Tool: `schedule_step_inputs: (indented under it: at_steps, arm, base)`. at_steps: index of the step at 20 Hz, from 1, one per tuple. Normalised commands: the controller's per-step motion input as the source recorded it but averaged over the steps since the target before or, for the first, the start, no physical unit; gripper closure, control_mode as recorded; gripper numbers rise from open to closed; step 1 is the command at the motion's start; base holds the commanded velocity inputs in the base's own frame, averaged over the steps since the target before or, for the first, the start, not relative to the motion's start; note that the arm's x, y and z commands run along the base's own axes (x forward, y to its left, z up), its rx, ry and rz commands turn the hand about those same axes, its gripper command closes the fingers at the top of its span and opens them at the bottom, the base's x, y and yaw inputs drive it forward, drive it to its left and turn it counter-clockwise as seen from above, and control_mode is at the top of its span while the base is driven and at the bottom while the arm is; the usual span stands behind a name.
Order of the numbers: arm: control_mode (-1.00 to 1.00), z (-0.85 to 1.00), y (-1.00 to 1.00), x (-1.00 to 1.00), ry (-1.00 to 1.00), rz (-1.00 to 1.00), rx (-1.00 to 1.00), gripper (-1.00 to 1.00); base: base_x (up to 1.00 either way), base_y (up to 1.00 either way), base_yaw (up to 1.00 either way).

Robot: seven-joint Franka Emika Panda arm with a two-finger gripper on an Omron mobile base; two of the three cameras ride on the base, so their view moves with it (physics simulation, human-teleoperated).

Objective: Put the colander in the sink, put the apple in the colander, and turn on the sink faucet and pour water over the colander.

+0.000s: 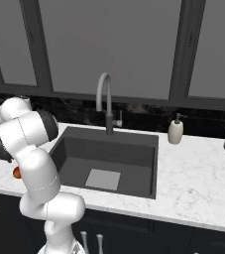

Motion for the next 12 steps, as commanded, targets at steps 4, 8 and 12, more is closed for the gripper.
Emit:
schedule_step_inputs:
  at_steps: [4, 8, 12]
  arm:
    - [-1.0, -0.06, -0.03, 0.24, 0.0, 0.0, 0.0, 1.0]
    - [-1.0, -0.18, 0.0, 0.3, 0.0, 0.0, -0.02, 1.0]
    - [-1.0, -0.27, 0.0, 0.25, 0.0, 0.0, -0.02, 1.0]
  base:
    - [0.0, 0.0, 0.0]
    - [0.0, 0.0, 0.0]
    - [0.0, 0.0, 0.0]
